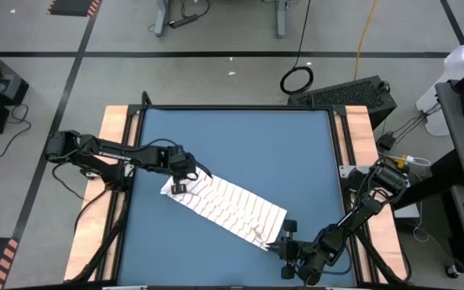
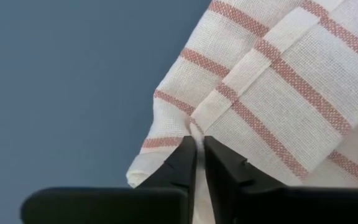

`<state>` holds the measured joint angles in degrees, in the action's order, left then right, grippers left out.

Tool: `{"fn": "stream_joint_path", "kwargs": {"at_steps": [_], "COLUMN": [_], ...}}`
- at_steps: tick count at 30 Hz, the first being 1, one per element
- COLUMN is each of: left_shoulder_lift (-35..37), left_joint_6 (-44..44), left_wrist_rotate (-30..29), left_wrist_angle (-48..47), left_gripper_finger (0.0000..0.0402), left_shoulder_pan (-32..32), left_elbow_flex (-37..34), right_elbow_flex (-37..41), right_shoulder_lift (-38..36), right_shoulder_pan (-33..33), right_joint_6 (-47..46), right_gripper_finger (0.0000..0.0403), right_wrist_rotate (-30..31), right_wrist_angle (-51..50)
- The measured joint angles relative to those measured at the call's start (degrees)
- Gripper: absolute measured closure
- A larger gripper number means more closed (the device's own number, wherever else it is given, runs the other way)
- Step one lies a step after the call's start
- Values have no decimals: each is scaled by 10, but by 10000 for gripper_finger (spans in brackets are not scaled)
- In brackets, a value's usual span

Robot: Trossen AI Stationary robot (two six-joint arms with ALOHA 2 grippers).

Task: Roll towel
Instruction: Fold the white towel

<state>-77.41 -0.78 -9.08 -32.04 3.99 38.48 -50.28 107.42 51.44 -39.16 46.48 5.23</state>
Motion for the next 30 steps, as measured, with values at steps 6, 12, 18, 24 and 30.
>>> {"fn": "stream_joint_path", "kwargs": {"at_steps": [6,12,18,24,30], "left_shoulder_lift": [2,32,80,76,48], "left_joint_6": [-11,-10,-6,4,-4], "left_wrist_rotate": [0,3,25,29,31], "left_wrist_angle": [0,-20,-63,-58,-38], "left_gripper_finger": [392,395,393,347,286], "left_shoulder_pan": [0,0,0,0,-7], "left_elbow_flex": [0,11,18,9,-28], "right_elbow_flex": [0,0,0,0,0], "right_shoulder_lift": [0,0,0,0,0], "right_shoulder_pan": [0,-2,-4,-5,-5], "right_joint_6": [0,-1,-6,-7,-7], "right_gripper_finger": [394,394,394,394,394], "right_wrist_rotate": [0,0,-2,-1,-1], "right_wrist_angle": [0,0,4,5,5]}}
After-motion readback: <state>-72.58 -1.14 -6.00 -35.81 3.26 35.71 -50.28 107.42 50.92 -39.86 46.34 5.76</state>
